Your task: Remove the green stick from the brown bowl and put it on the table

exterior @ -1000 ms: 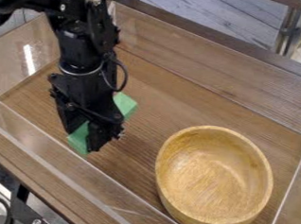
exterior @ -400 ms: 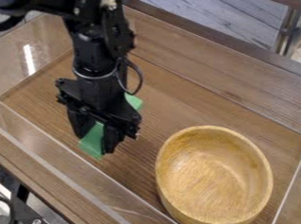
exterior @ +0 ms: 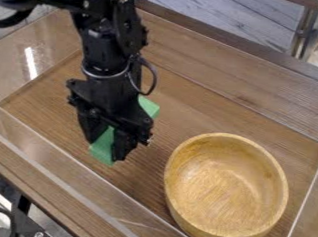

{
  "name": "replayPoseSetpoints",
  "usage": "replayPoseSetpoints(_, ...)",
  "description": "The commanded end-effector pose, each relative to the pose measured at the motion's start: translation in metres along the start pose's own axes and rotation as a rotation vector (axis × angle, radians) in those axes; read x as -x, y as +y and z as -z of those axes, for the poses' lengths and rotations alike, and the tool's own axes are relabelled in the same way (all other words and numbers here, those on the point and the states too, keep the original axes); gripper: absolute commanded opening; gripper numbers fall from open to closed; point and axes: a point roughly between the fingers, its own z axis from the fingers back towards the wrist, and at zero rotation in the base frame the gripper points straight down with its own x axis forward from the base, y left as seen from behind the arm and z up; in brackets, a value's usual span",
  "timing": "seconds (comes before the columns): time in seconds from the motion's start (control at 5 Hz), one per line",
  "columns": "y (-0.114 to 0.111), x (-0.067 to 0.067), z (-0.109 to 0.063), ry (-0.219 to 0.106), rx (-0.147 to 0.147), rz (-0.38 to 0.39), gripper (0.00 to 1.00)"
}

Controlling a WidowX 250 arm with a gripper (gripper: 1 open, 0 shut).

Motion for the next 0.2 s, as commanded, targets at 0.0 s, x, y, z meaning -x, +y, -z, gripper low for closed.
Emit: replayPoseSetpoints(0.0,0.0013,-0.0086,-0.0128,-0.04,0.005,0.005,0.0)
